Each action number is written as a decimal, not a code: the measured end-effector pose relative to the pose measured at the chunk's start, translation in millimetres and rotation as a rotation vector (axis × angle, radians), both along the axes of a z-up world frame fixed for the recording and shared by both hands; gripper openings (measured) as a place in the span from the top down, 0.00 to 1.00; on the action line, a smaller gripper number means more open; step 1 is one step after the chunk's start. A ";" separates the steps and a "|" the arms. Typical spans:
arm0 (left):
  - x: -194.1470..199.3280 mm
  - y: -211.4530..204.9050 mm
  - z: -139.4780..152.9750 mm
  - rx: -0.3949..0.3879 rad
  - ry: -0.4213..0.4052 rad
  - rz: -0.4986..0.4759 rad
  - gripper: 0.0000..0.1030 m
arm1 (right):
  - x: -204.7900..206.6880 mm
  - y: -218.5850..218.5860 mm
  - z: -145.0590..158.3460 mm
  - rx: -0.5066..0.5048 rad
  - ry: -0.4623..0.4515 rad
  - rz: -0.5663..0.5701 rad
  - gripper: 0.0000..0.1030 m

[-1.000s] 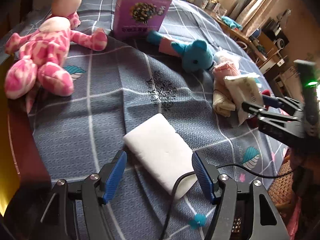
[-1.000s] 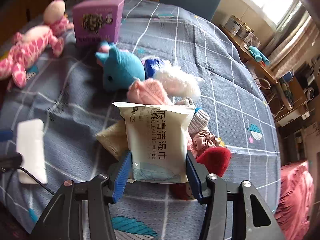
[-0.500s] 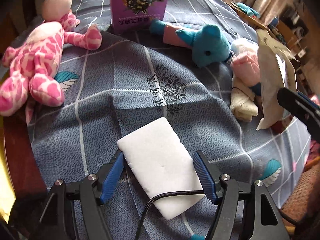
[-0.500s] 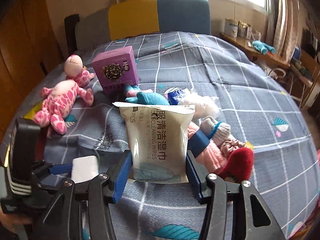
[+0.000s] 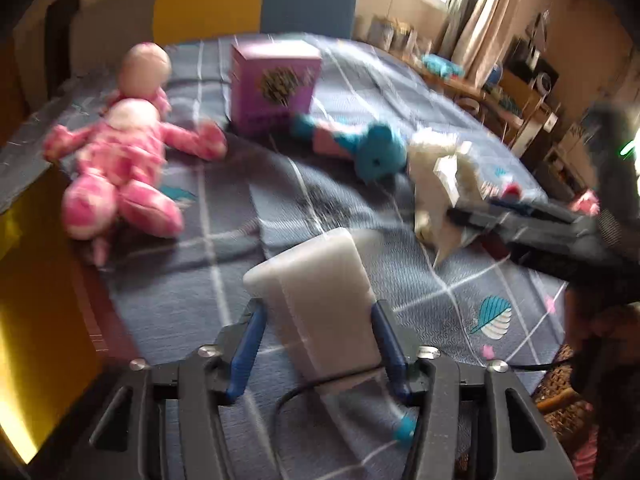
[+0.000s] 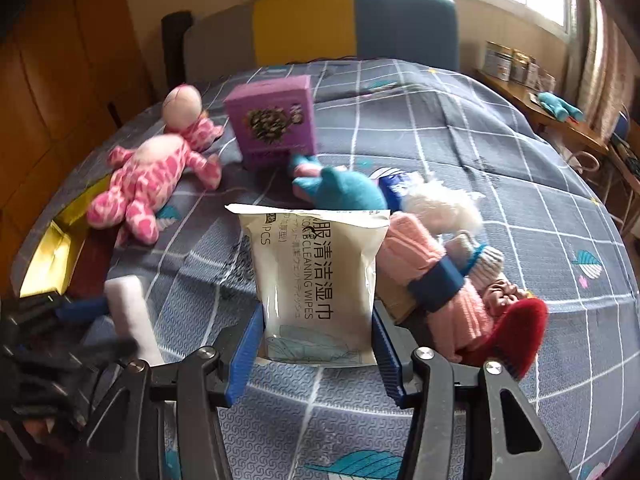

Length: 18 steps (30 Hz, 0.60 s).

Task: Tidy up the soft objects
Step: 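Lift the white sponge with the left tool while the right tool grasps the wipes packet, then carry the white sponge into the gold tray and open the left tool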

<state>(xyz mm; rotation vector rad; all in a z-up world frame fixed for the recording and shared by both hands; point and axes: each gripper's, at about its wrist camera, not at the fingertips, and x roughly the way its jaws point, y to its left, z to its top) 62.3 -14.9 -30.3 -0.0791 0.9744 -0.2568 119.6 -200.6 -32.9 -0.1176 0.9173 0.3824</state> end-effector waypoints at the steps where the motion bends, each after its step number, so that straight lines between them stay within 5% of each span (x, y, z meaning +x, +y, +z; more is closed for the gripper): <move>1: -3.5 10.4 6.8 -0.015 -0.008 0.000 0.85 | -1.7 6.3 -4.1 -0.027 0.007 0.020 0.49; 8: -7.3 55.1 31.1 -0.057 -0.086 0.081 0.85 | -13.0 38.4 -30.6 -0.197 0.042 0.135 0.49; 12: -4.7 65.9 28.0 -0.085 -0.070 0.101 0.85 | -11.6 33.4 -31.2 -0.188 0.049 0.115 0.49; 14: -4.3 60.7 24.6 -0.064 -0.047 0.097 0.75 | -9.2 28.3 -28.6 -0.165 0.050 0.092 0.49; 16: -1.3 47.4 21.2 -0.054 -0.019 0.057 0.47 | -7.0 23.0 -23.7 -0.135 0.046 0.068 0.49; 18: 1.2 29.5 19.6 -0.012 -0.032 0.015 0.30 | -5.6 16.8 -18.8 -0.113 0.031 0.037 0.49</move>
